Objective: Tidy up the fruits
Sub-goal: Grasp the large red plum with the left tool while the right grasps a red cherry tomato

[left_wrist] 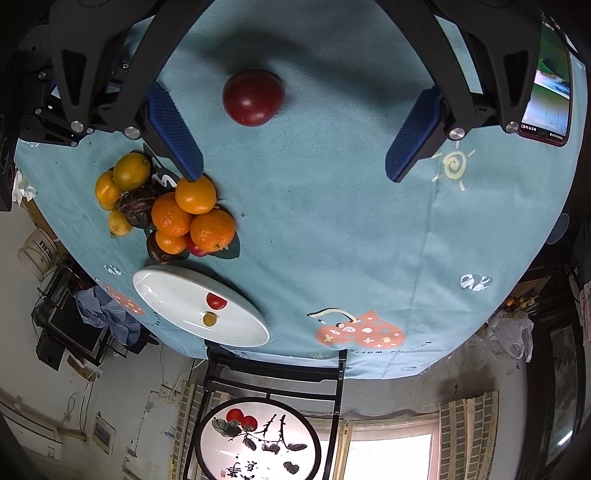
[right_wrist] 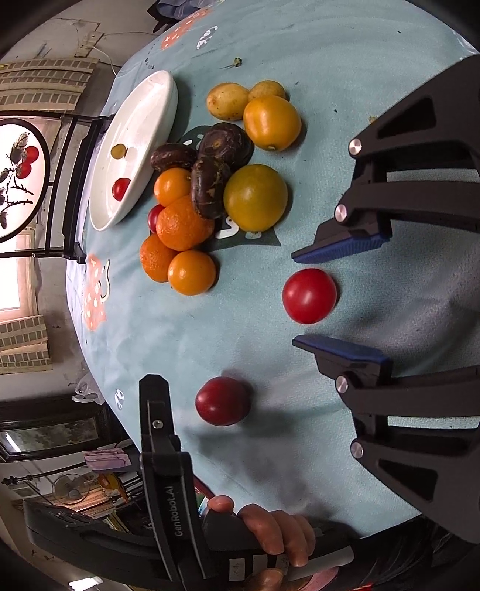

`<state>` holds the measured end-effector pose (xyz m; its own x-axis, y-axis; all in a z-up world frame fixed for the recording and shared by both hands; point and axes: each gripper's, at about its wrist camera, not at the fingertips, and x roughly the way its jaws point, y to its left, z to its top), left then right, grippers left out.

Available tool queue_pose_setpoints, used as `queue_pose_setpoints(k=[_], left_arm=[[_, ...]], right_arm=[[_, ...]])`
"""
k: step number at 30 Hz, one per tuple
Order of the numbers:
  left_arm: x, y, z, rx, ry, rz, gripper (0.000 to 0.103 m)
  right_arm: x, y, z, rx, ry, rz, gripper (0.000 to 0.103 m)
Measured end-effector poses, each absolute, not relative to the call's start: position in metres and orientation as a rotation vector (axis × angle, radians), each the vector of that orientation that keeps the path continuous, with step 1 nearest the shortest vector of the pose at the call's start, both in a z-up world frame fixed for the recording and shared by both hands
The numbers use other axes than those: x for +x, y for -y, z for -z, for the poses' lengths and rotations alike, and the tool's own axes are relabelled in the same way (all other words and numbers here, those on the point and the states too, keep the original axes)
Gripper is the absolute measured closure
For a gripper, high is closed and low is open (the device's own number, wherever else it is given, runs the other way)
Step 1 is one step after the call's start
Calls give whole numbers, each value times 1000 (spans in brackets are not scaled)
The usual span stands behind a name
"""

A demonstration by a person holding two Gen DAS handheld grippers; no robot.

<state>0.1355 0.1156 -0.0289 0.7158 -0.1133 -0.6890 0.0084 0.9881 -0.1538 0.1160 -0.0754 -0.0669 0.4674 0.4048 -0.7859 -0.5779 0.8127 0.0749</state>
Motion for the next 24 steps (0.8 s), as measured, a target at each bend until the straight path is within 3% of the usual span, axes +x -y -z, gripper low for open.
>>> queue_pose_setpoints(k=[7, 24], left_arm=[[136, -117, 30, -148, -775, 62, 2], [127, -104, 41, -114, -809, 144, 3]], right_arm=[[114, 76, 66, -215, -898, -602, 71], [117, 135, 46, -73, -832, -508, 73]])
